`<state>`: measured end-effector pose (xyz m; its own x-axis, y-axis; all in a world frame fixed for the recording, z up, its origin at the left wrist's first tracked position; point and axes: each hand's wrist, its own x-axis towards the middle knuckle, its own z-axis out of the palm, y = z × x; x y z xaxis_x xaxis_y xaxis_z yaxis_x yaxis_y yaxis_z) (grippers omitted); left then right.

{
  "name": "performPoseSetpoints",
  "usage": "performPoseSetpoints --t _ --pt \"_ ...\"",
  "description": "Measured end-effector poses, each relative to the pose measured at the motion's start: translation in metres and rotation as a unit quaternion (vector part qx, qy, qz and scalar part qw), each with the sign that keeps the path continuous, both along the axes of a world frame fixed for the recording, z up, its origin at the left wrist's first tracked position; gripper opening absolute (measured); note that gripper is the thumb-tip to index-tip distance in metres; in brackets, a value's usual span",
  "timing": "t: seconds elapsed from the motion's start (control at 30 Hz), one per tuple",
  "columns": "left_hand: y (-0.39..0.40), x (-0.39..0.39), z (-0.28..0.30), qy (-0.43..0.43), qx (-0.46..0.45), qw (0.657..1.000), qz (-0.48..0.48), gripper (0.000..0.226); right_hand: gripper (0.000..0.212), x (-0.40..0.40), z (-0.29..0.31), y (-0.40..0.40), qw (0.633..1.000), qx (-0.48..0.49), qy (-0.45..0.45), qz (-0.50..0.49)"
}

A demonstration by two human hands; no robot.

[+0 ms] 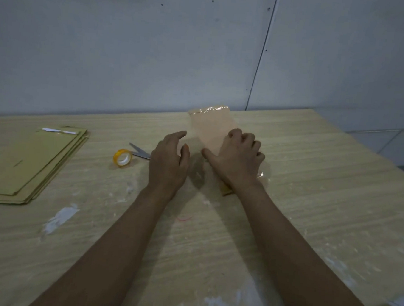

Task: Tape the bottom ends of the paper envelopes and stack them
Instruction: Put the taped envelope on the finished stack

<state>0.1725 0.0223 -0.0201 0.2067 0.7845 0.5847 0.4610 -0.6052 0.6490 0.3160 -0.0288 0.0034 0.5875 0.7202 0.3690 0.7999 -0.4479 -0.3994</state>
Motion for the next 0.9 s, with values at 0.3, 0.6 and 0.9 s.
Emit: performPoseSetpoints --t 0.3,0.6,0.9 --pt "0.004 0.001 -0.013 0.282 -0.055 0.957 0.038 0.048 0.087 0.044 0.011 0.053 0.994 -0.099 0.030 -0.028" --pt "0.003 0.002 -0.013 0.292 -0.059 0.954 0.033 0.047 0.098 0.046 0.013 0.083 0.987 -0.159 0.033 -0.004" --pt "0.002 0.001 -0.013 0.264 -0.051 0.963 0.035 0.044 0.072 0.036 0.003 0.074 0.997 -0.067 -0.014 0.021"
